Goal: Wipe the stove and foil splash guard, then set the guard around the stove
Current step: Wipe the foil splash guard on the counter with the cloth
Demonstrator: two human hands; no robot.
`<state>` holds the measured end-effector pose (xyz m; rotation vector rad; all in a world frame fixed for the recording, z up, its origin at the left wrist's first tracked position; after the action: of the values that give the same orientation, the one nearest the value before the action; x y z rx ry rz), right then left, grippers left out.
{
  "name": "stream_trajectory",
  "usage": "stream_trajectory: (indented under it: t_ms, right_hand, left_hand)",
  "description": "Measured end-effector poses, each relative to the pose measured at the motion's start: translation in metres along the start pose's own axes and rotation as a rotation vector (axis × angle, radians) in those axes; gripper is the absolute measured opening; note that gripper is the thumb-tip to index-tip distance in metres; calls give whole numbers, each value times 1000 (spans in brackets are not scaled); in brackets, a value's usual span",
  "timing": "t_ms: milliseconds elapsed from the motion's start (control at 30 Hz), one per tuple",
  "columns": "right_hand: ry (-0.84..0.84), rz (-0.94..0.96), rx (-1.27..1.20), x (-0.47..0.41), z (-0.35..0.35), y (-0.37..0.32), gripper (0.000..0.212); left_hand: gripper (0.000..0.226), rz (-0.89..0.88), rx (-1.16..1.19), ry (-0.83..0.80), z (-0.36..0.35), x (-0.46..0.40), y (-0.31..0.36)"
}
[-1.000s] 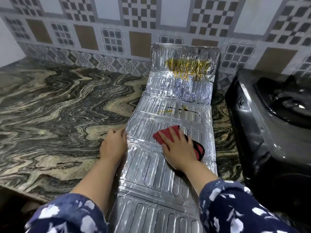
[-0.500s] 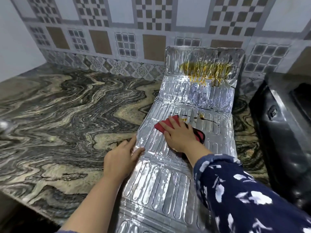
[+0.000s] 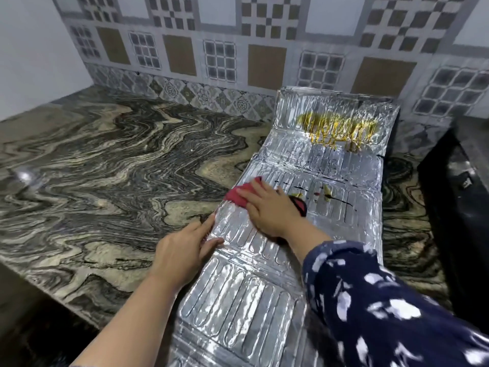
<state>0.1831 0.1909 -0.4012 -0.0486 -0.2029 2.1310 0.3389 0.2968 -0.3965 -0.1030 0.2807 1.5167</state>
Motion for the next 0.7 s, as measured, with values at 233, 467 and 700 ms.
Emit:
stream_trajectory:
  t_ms: [233, 467, 700]
  right_hand:
    - [-49, -252, 29, -13, 3, 63, 51]
    - [-42, -224, 6, 40, -3, 25, 51]
    - [-32, -155, -95, 72, 2, -6, 51]
  left_hand:
    - [81, -6, 8, 9, 3, 1, 0]
    - [94, -3, 90, -67, 13, 14, -8]
    - [46, 91, 46, -63, 23, 16, -3]
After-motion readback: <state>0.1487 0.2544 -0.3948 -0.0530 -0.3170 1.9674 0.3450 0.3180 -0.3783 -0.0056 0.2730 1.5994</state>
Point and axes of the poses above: each hand's wrist, its own x-axis away from the middle knuckle, its own z-axis out of the back of the hand, y = z × x, the point moved 8 cm from there along -x, towards the middle knuckle, and after that the axes turned 1 degree about y, right-handed, at the moved point
